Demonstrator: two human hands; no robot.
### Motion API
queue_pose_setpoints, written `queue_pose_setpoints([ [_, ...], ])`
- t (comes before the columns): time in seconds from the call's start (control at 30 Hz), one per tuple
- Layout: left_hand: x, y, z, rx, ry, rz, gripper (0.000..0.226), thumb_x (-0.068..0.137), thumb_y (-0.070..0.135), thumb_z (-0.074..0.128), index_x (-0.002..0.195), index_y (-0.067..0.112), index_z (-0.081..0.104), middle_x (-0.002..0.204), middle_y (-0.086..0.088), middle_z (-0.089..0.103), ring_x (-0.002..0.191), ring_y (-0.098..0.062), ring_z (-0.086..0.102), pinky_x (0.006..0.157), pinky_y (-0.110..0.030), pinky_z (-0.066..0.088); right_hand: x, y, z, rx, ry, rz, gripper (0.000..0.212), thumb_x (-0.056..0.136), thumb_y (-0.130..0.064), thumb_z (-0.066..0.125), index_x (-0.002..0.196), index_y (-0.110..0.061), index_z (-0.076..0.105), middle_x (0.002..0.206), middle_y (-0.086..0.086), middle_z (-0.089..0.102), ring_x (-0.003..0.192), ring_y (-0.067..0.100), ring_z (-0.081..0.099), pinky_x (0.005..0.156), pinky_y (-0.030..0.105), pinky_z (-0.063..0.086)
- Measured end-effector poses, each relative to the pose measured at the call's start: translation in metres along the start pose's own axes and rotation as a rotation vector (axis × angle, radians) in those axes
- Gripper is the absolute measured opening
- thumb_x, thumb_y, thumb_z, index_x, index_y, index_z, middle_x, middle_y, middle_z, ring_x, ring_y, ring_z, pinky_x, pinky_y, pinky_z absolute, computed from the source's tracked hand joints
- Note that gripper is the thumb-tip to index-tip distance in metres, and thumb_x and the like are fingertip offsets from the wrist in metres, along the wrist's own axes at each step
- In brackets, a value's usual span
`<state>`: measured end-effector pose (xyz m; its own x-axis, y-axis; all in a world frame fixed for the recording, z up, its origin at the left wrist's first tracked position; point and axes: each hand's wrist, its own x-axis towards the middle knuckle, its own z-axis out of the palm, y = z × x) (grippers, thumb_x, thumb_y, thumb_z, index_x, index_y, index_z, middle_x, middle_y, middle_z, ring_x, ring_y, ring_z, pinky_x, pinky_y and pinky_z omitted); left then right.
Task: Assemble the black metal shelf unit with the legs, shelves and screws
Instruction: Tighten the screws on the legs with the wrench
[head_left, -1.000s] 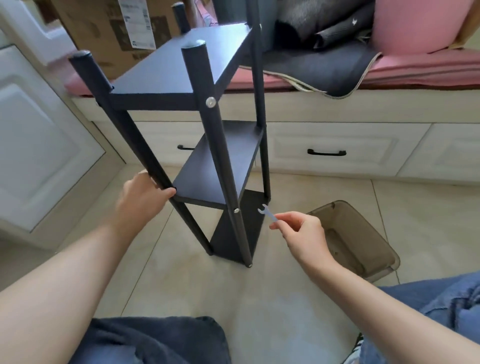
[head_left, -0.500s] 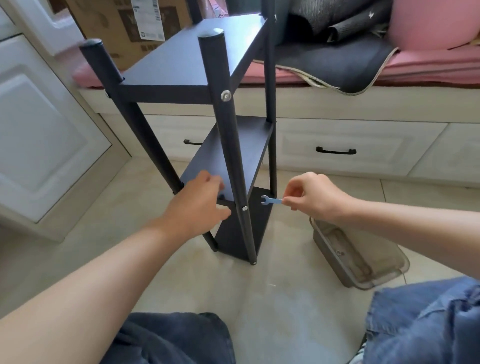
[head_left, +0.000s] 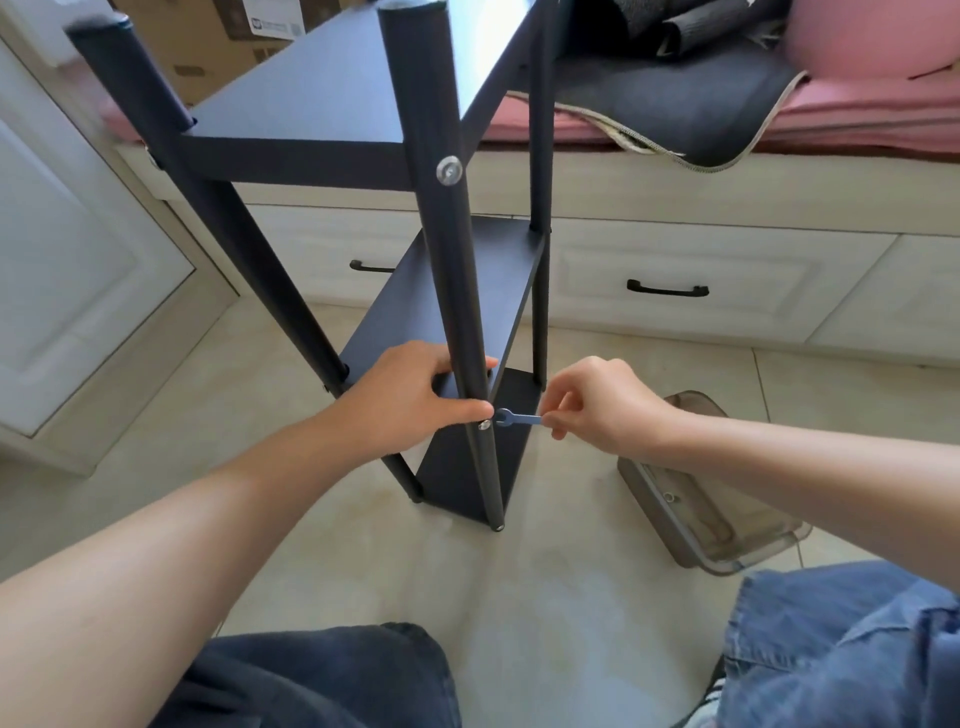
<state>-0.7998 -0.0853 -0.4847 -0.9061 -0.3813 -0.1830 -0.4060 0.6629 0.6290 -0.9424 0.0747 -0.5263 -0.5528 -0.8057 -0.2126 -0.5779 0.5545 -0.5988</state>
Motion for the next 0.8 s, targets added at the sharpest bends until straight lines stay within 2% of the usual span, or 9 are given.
queue_pose_setpoints([
  [0.1,-0.005,-0.003,-0.002,-0.006,-0.09,0.03,0.039,0.086,0.03,0.077,0.124,0.034,0.069,0.116,0.011,0.072,0.112,-0.007,0.062,0.088,-0.01,0.041,-0.003,0.007,0.001,0.019,-0.024,-0.02,0.011,0.092,-0.012,0.065,0.086,-0.015,0.074,0.074,-0.007,0.073,0.075,0.011,0.069,0.068,0.029,0.057],
  [0.2,-0.008,-0.002,-0.003,0.033,-0.149,0.069,0.041,0.086,0.033,0.077,0.126,0.033,0.068,0.123,0.007,0.071,0.123,-0.017,0.06,0.092,-0.015,0.041,-0.009,0.011,0.01,0.045,-0.052,-0.015,0.011,0.092,-0.012,0.066,0.085,-0.016,0.074,0.074,-0.007,0.074,0.074,0.008,0.069,0.069,0.025,0.057],
  [0.27,-0.008,-0.004,-0.004,0.063,-0.151,0.084,0.042,0.086,0.034,0.077,0.127,0.036,0.067,0.123,0.009,0.071,0.12,-0.014,0.061,0.095,-0.019,0.043,-0.011,0.011,0.017,0.065,-0.049,-0.01,0.012,0.091,-0.011,0.066,0.084,-0.015,0.075,0.073,-0.006,0.074,0.075,0.011,0.07,0.071,0.029,0.058],
  [0.33,-0.009,-0.006,-0.003,0.092,-0.163,0.108,0.044,0.088,0.031,0.076,0.13,0.037,0.064,0.119,0.025,0.068,0.112,0.003,0.059,0.086,-0.002,0.038,-0.012,0.01,0.02,0.095,-0.029,-0.013,0.011,0.091,-0.011,0.066,0.085,-0.013,0.075,0.073,-0.005,0.074,0.076,0.014,0.07,0.073,0.035,0.06],
  [0.4,-0.009,-0.011,0.0,0.164,-0.17,0.159,0.052,0.089,0.025,0.075,0.137,0.034,0.058,0.127,0.027,0.062,0.121,0.004,0.054,0.085,0.005,0.031,-0.011,0.008,0.019,0.119,0.004,-0.016,0.01,0.091,-0.013,0.067,0.086,-0.014,0.075,0.075,-0.003,0.074,0.076,0.013,0.071,0.076,0.035,0.059],
  [0.43,-0.008,-0.014,0.002,0.231,-0.167,0.198,0.059,0.089,0.023,0.076,0.142,0.032,0.053,0.141,0.019,0.055,0.132,-0.004,0.047,0.095,0.002,0.028,-0.01,0.006,0.019,0.131,0.022,-0.018,0.01,0.091,-0.013,0.067,0.085,-0.015,0.074,0.075,-0.003,0.074,0.077,0.013,0.07,0.077,0.035,0.059],
  [0.5,-0.007,-0.02,0.009,0.412,-0.146,0.277,0.077,0.089,0.025,0.076,0.154,0.033,0.036,0.161,0.012,0.032,0.148,-0.011,0.026,0.115,-0.019,0.019,-0.008,0.004,0.019,0.16,0.043,-0.021,0.013,0.091,-0.012,0.067,0.082,-0.018,0.073,0.073,-0.003,0.074,0.077,0.012,0.07,0.077,0.034,0.059],
  [0.6,-0.002,-0.031,0.018,0.584,-0.079,0.36,0.089,0.09,0.033,0.074,0.159,0.032,0.019,0.168,0.01,0.015,0.154,-0.013,0.011,0.124,-0.04,0.013,-0.005,-0.001,0.022,0.212,0.024,-0.016,0.018,0.091,-0.012,0.067,0.076,-0.023,0.07,0.07,-0.003,0.073,0.075,0.011,0.069,0.074,0.027,0.055],
  [0.8,0.006,-0.046,0.023,0.824,0.123,0.604,0.085,0.079,0.028,0.085,0.152,0.016,0.043,0.155,-0.008,0.046,0.141,-0.031,0.046,0.108,-0.051,0.046,-0.002,-0.003,0.024,0.249,0.007,-0.026,0.013,0.091,-0.013,0.068,0.081,-0.021,0.071,0.073,-0.003,0.074,0.077,0.01,0.069,0.073,0.023,0.05],
])
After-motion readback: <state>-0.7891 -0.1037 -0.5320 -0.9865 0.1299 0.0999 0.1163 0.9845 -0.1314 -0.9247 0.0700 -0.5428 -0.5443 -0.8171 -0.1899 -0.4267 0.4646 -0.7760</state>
